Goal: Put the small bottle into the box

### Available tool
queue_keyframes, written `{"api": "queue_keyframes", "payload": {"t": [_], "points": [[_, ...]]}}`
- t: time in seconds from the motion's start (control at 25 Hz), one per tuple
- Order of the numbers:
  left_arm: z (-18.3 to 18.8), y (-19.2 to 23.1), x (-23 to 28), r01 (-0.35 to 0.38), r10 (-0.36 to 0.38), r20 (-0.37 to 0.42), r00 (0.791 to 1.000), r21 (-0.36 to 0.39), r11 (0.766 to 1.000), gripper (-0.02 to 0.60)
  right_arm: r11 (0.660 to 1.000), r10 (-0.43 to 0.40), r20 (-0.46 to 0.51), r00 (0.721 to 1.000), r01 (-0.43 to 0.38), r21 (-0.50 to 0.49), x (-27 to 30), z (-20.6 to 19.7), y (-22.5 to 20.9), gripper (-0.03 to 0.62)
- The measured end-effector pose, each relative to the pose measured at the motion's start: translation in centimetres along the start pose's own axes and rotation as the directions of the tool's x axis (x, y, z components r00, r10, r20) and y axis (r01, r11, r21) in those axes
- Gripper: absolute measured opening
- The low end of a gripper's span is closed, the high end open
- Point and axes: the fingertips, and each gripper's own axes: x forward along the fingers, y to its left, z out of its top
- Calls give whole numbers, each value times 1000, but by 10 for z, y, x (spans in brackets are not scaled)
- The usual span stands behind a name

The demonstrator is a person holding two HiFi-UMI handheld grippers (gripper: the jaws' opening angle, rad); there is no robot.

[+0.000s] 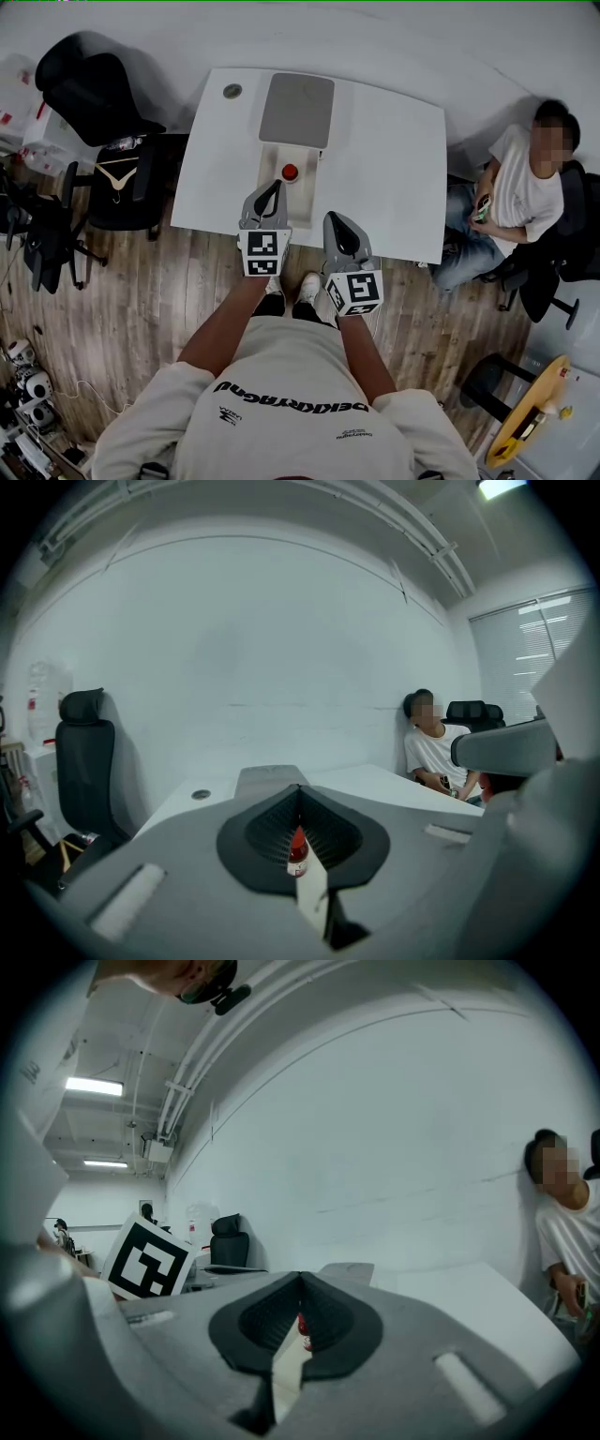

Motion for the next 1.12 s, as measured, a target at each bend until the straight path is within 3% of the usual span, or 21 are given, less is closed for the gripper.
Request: {"api": "queue_keyframes", "payload": {"t": [1.12], "points": [[42,-21,-50,82,-84,97,992,24,996,3,1000,12,41,999,-11,-20,-2,31,9,-2]]}}
